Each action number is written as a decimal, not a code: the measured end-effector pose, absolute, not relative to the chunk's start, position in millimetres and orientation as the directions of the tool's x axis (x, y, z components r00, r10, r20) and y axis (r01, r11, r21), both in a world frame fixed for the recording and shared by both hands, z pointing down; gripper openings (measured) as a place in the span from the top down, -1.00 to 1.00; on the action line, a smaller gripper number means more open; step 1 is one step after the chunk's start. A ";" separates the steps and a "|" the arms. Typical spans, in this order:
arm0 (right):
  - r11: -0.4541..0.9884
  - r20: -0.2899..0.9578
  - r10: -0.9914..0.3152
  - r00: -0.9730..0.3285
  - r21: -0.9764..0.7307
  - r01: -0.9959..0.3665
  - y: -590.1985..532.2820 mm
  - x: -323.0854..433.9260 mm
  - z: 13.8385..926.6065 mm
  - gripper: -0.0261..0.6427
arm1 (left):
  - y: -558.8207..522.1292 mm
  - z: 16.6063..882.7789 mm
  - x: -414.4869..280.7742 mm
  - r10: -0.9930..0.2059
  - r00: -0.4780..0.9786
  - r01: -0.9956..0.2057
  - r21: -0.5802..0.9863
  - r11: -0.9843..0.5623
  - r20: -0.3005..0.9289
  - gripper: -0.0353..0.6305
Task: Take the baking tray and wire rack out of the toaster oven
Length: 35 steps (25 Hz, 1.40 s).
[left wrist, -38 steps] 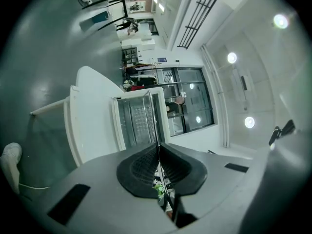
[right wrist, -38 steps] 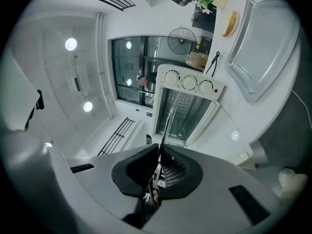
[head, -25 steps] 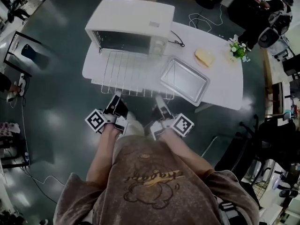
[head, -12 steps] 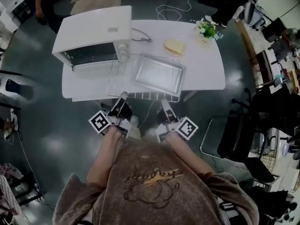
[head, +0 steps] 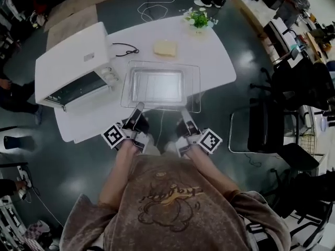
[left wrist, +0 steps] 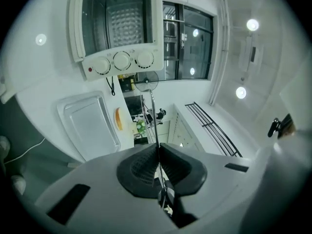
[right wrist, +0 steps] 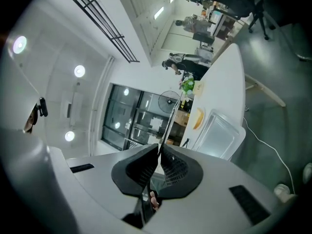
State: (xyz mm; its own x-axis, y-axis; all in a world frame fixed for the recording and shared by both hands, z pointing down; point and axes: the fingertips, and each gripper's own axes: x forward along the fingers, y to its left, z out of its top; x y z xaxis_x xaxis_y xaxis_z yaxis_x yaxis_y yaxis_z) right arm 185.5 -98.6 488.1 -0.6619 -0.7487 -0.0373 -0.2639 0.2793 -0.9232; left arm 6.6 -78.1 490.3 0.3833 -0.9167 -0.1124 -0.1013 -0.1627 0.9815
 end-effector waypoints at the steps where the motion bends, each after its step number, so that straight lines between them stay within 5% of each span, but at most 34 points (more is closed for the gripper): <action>1: 0.272 -0.035 -0.760 -0.649 -0.924 -0.269 -100.0 186.8 490.7 0.89 | -82.1 493.4 7.9 -0.910 0.399 -0.095 0.983 -0.158 -0.108 0.87; 35: 0.044 0.149 -0.811 -0.566 -0.949 -0.313 -133.0 165.8 607.1 0.89 | -132.0 611.0 -14.4 -0.858 0.495 -0.115 0.989 0.093 0.138 0.87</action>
State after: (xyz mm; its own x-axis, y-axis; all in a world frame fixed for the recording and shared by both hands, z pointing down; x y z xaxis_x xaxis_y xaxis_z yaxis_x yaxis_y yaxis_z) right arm 165.8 -133.0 607.1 -0.5656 -0.8112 0.1485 -0.3127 0.0443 -0.9488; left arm -14.4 -132.0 611.0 0.4947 -0.8581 0.1375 -0.1145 0.0925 0.9891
